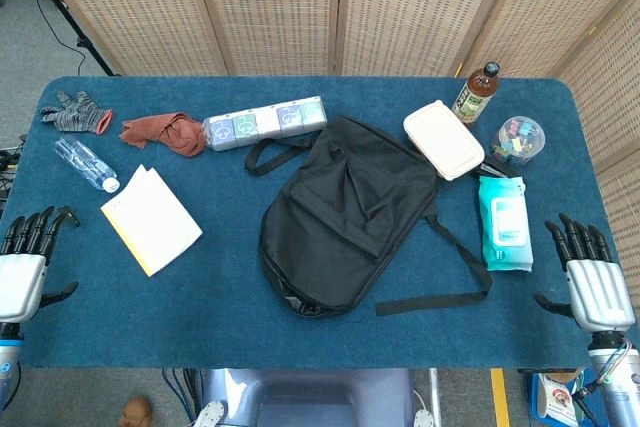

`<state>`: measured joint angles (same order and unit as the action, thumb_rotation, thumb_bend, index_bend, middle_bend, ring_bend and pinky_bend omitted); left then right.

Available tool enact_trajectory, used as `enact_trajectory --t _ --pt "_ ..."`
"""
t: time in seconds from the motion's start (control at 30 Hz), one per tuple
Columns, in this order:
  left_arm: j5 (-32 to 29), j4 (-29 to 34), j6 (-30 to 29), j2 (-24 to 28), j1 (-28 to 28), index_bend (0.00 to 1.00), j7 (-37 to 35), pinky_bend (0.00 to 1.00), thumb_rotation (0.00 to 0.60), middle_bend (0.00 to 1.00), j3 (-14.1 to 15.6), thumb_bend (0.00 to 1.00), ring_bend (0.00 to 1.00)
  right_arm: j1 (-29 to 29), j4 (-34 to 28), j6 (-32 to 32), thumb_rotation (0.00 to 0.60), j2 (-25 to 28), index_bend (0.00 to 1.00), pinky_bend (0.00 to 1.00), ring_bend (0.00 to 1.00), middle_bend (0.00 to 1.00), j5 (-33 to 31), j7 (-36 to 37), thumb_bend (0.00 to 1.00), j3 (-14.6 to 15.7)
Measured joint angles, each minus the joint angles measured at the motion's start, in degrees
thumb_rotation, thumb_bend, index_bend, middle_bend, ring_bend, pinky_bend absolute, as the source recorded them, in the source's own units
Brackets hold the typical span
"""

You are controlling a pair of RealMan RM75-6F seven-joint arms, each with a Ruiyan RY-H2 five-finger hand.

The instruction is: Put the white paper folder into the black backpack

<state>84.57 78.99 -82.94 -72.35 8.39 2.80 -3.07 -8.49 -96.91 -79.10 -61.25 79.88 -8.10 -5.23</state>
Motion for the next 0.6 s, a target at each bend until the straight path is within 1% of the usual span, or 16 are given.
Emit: enact_trajectory --t 0.2,0.33,0.43,0.6 --pt "0.24 -0.84 0.74 -0.38 0.37 0.0 -0.12 0.0 0.6 0.0 0.23 0.0 0.0 0.01 -0.17 0.03 0.6 0.09 0.0 0.0 0.0 0.0 -0.09 0.31 0.0 -0.05" --pt "1.56 -2.83 2.16 -1.18 1.34 0.0 -1.08 0.0 0.6 0.0 0.91 0.0 0.0 0.0 -0.38 0.07 0.6 0.2 0.0 0.0 0.0 0.0 -0.33 0.5 0.0 -0.19" --pt "2.87 -5.87 3.45 -2.55 2.44 0.0 -2.38 0.0 0.6 0.0 1.5 0.0 0.0 -0.04 -0.4 0.11 0.6 0.26 0.0 0.0 0.0 0.0 -0.53 0.79 0.0 -0.34" --pt "4.68 -13.25 5.73 -6.5 4.66 0.0 -5.22 0.0 0.6 0.0 2.18 0.0 0.0 -0.21 -0.17 0.74 0.6 0.27 0.0 0.0 0.0 0.0 -0.99 1.13 0.0 -0.39"
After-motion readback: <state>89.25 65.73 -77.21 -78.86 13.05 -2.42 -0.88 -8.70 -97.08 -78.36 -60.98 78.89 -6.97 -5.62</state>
